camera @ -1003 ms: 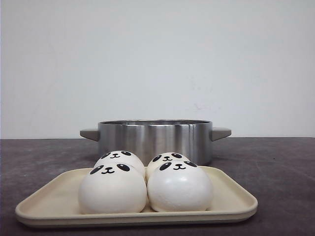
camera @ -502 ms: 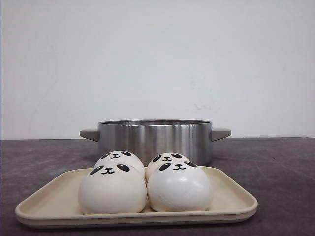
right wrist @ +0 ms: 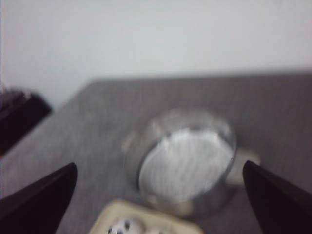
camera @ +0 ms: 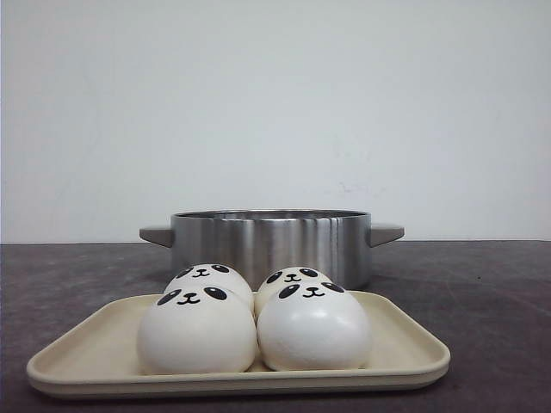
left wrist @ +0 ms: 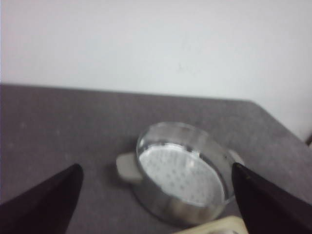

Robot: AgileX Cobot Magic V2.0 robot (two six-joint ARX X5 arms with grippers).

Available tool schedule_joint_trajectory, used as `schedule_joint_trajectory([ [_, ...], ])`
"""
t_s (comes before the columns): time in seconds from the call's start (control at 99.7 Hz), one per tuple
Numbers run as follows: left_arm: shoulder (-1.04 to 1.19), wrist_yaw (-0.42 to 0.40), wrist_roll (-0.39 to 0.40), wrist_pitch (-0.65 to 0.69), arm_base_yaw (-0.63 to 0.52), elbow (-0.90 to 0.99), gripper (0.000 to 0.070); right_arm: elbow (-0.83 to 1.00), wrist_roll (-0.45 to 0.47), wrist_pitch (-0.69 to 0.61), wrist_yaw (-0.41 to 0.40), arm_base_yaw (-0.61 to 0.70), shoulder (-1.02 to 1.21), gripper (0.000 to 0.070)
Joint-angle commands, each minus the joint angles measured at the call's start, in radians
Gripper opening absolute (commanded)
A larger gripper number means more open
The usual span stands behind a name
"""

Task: Steam buns
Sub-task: 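Reach the right gripper down and grasp the farther panda bun nearest it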

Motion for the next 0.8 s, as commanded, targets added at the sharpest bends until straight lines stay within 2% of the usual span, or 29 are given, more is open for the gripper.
schedule_joint_trajectory([
  [0.0,0.003,0.002,0.018,-0.004,-0.015,0.011,0.0596,0.064,0.017,-0.058,0.067,0.096,0.106,0.0695],
  [0.171,0.003,-0.002,0.018,-0.001,-0.070,0.011,0.0596,0.206,0.046,-0.209,0.200,0.301,0.356,0.0617],
  [0.311,0.003,-0.002,0.018,-0.003,-0.111,0.011,0.0596,0.269,0.118,-0.259,0.202,0.397,0.533,0.0611],
  [0.522,0.003,-0.013,0.018,-0.002,-0.174,0.011,0.0596,0.277,0.128,-0.283,0.203,0.445,0.752,0.0593],
  [0.652,0.003,-0.028,0.018,-0.002,-0.205,0.011,0.0596,0.277,0.125,-0.269,0.252,0.445,0.863,0.0462],
  [0.792,0.003,-0.028,0.018,-0.002,-0.229,0.011,0.0596,0.277,0.123,-0.252,0.275,0.433,0.950,0.0457],
])
